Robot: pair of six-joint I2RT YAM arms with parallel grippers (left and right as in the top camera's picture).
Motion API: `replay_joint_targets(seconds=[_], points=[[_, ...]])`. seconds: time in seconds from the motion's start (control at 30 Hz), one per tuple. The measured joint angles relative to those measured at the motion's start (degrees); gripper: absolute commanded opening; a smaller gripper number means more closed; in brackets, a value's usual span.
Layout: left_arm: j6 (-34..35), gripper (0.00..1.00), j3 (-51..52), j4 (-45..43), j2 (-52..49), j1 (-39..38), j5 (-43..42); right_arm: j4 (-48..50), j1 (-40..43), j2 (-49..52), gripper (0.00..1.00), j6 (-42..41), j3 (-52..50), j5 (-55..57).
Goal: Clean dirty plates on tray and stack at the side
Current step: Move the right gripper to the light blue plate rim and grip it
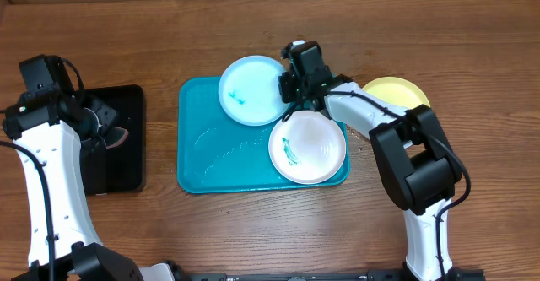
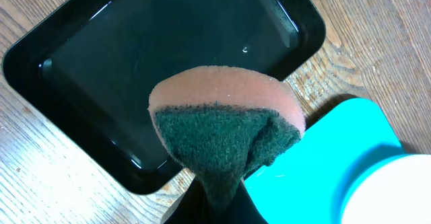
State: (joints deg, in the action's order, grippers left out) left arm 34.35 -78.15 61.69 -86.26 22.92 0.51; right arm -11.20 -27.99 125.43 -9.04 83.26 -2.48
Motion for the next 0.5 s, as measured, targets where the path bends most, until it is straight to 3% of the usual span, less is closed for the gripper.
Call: replay_joint_targets(seconds=[0.47, 0.5], points=[[-0.2, 0.04, 0.0, 0.0, -0.02, -0.07, -0.81, -6.84, -7.78, -0.5, 0.04, -3.39, 0.96, -0.28], [-0.22, 0.04, 0.0, 0.0, -0.02, -0.13, -0.98, -7.96, -8.33, -0.68, 0.12, -4.63, 1.11, -0.24]])
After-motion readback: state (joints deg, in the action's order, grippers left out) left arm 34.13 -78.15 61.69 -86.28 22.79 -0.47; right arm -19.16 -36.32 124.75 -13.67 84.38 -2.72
